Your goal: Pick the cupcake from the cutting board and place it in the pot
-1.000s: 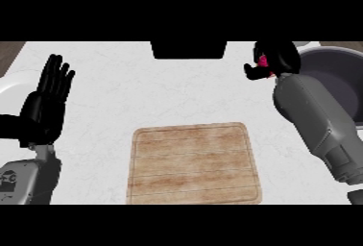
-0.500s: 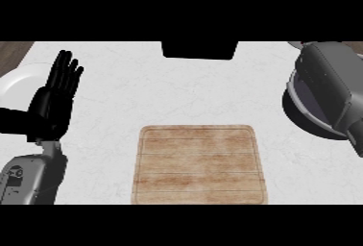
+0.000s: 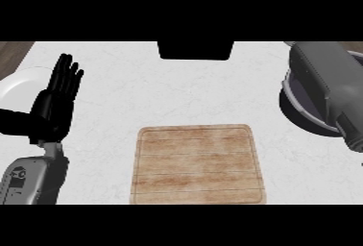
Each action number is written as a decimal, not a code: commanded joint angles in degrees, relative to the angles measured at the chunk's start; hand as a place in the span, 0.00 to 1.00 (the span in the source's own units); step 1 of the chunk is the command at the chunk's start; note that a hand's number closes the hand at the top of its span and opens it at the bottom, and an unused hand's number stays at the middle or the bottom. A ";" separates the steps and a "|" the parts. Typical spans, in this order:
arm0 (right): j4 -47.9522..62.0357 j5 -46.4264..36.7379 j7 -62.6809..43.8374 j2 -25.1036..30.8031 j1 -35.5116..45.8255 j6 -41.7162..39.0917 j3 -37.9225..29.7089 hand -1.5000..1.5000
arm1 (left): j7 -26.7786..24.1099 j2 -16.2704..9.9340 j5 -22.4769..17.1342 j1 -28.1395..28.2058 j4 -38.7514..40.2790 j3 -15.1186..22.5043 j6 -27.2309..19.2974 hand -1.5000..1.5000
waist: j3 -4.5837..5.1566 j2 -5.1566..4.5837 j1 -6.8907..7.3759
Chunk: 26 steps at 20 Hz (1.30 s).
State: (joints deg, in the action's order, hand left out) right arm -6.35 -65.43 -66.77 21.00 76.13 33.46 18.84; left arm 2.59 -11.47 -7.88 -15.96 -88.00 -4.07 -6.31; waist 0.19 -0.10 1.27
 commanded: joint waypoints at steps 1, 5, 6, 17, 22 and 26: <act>0.24 -1.26 -12.93 -0.55 -1.55 3.08 0.27 1.00 | 0.07 0.65 0.01 1.03 -0.43 -0.37 -0.84 0.50 | -0.15 0.39 -1.29; -0.97 -0.72 -9.77 3.84 -3.71 4.56 -0.99 1.00 | 1.90 -1.34 -0.29 0.89 -1.80 -1.56 -0.33 0.50 | -0.17 0.67 -1.94; -1.75 -0.04 -7.81 4.73 -5.85 6.17 -1.70 1.00 | -2.39 -0.30 0.25 1.91 1.31 -1.71 -0.16 0.50 | -0.14 0.63 -2.70; -7.29 2.74 0.06 10.28 -18.02 11.45 -6.74 1.00 | 0.12 -1.47 -1.09 0.25 0.08 -2.96 1.06 0.50 | -0.17 0.24 -1.68; -8.27 7.74 6.17 9.76 -24.39 9.44 -11.23 1.00 | 1.99 -0.20 0.60 1.97 -3.33 -0.76 -0.13 0.50 | -0.21 0.21 -1.27; -12.13 19.02 13.49 8.78 -27.55 14.52 -20.63 0.00 | -1.68 -0.17 -0.13 1.90 0.12 -1.60 1.51 0.50 | -0.31 -0.16 -1.65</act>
State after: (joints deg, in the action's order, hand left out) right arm -15.83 -53.57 -57.06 30.74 51.75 45.12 4.24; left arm 2.97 -11.76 -8.01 -14.20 -89.87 -5.70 -5.90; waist -0.06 0.02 -0.21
